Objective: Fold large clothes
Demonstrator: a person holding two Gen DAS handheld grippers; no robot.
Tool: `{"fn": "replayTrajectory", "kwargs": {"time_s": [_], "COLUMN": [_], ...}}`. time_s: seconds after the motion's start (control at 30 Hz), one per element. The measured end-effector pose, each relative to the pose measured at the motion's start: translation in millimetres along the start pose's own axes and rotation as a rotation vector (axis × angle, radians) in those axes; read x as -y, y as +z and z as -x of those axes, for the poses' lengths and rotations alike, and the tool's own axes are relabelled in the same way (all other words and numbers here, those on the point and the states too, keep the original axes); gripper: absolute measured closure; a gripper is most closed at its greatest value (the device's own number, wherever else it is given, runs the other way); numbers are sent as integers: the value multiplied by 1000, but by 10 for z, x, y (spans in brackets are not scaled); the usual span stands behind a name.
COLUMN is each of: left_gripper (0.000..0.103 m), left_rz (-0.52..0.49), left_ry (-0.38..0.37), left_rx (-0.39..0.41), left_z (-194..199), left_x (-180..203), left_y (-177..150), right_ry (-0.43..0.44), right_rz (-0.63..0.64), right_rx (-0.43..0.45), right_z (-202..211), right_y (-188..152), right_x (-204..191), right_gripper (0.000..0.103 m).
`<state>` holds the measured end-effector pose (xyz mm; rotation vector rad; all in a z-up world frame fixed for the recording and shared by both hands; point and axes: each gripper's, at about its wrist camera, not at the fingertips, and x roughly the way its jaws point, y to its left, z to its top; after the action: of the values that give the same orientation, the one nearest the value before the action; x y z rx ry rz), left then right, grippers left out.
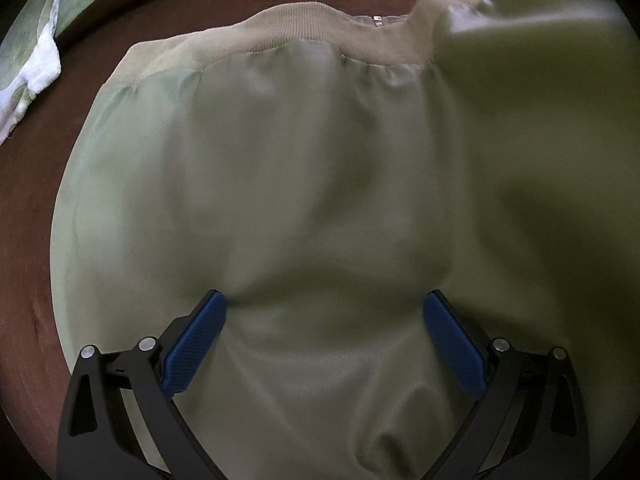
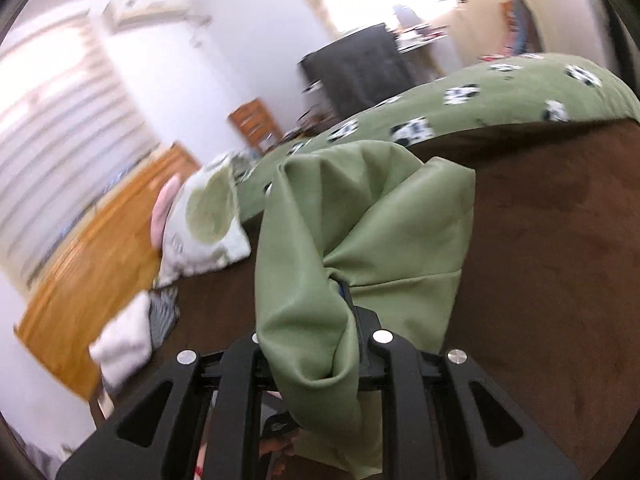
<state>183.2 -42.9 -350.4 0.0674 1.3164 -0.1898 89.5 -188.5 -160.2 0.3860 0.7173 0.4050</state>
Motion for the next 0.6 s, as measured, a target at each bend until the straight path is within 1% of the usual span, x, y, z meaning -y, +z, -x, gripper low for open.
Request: {"fn": "replayTrajectory", "kwargs": {"time_s": [0.07,0.17,0.23,0.27,0.3,0.37,0.43,0.5,0.6], "left_gripper": [6,7,6,6,6,6,6,5,5], "left_rz": [-15,-42,-72,-65,-46,11,59,49,56], "left_ry": [13,46,89,110,115,117,94,92,102], "left_rx": [4,3,41,57,58,40,0,-28,-12], "left_z": [22,89,268,356,416,446,340,229,193], "left_x": [-9,34,-9,-63,-130,-328,-521,-573,-557], "left_y": [-46,-73,-86,-84,-91,-126,-178,-213,-246], "right_ry": [-8,-13,-16,-16,-17,-23,-23,-21,-13], "right_rz": [43,42,38,33,32,35,30,35,68], "right_rx": [-19,-17,-13,-14,-15,-17,-15,-11,-16], "right_z": [-51,-67,-34,-8,-1,-28,-53,-66,-122], "right_y": [-25,-11,-20,-39,-44,-40,-11,7,22], "right_x": [-83,-85,-64,-56,-57,-65,-67,-103,-237], "right_gripper": [86,86,86,86,86,86,86,86,86]}}
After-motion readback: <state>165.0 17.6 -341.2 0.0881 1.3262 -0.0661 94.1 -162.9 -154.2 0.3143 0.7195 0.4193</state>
